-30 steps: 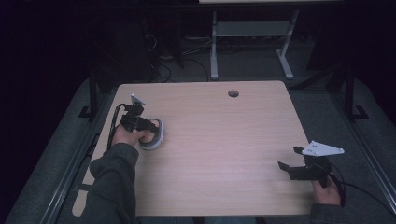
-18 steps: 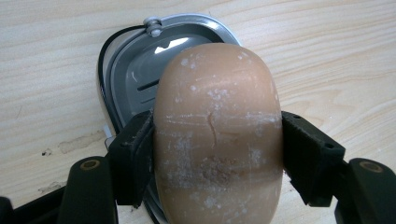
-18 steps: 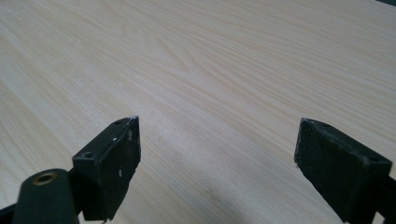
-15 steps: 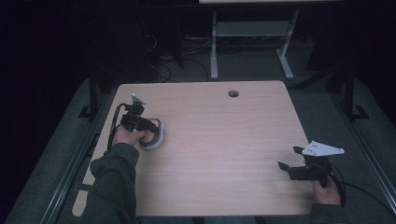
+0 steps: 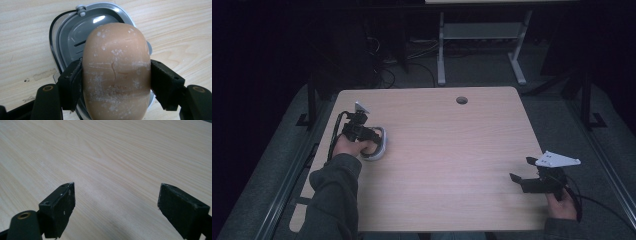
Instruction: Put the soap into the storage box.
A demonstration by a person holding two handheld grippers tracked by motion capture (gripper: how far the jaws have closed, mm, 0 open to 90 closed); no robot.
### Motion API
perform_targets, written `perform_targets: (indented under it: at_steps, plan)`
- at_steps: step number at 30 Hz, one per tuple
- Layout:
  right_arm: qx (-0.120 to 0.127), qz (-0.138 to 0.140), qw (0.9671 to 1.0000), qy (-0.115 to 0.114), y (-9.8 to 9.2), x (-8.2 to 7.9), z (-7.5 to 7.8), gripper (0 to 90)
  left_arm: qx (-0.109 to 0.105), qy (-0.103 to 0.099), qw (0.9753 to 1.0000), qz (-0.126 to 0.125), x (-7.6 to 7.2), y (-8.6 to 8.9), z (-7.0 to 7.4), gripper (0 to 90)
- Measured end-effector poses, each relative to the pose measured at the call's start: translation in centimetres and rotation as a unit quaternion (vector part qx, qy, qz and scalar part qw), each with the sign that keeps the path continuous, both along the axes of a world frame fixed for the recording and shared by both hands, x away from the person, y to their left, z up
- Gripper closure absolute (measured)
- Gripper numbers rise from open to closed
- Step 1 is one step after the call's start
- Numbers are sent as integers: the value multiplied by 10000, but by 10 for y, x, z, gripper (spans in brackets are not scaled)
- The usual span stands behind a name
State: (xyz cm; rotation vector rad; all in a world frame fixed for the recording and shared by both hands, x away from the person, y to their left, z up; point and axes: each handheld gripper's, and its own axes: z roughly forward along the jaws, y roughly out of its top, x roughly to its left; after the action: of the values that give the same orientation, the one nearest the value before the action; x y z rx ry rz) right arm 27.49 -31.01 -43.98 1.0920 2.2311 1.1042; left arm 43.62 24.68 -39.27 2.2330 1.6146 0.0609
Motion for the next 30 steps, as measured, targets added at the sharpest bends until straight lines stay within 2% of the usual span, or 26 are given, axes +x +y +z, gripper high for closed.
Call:
perform_targets:
  at_steps: [4, 9, 12, 15, 16, 23, 30]
  plan:
    - [14, -13, 10000, -1, 0, -1, 1, 140, 19, -41, 10000, 8, 0, 0, 0, 314]
    - [-16, 20, 10000, -6, 1, 0, 0, 140, -125, -96, 9999, 16, -1, 0, 5, 335]
    - [-10, 15, 10000, -4, 1, 0, 0, 140, -115, -131, 9998, -7, -2, -2, 8, 331]
    - [-6, 15, 10000, -7, 1, 0, 0, 140, -120, -222, 9997, -35, -2, -3, 11, 332]
    - [-3, 9, 10000, -1, 1, 0, 0, 140, -103, -359, 9993, -12, -3, -4, 14, 320]
    - [-14, 22, 10000, -8, 1, 0, 0, 140, -156, -288, 9995, -3, -4, -2, 16, 320]
    - [-30, 31, 10000, -9, 1, 0, 0, 140, -237, -310, 9992, -52, -6, -1, 17, 324]
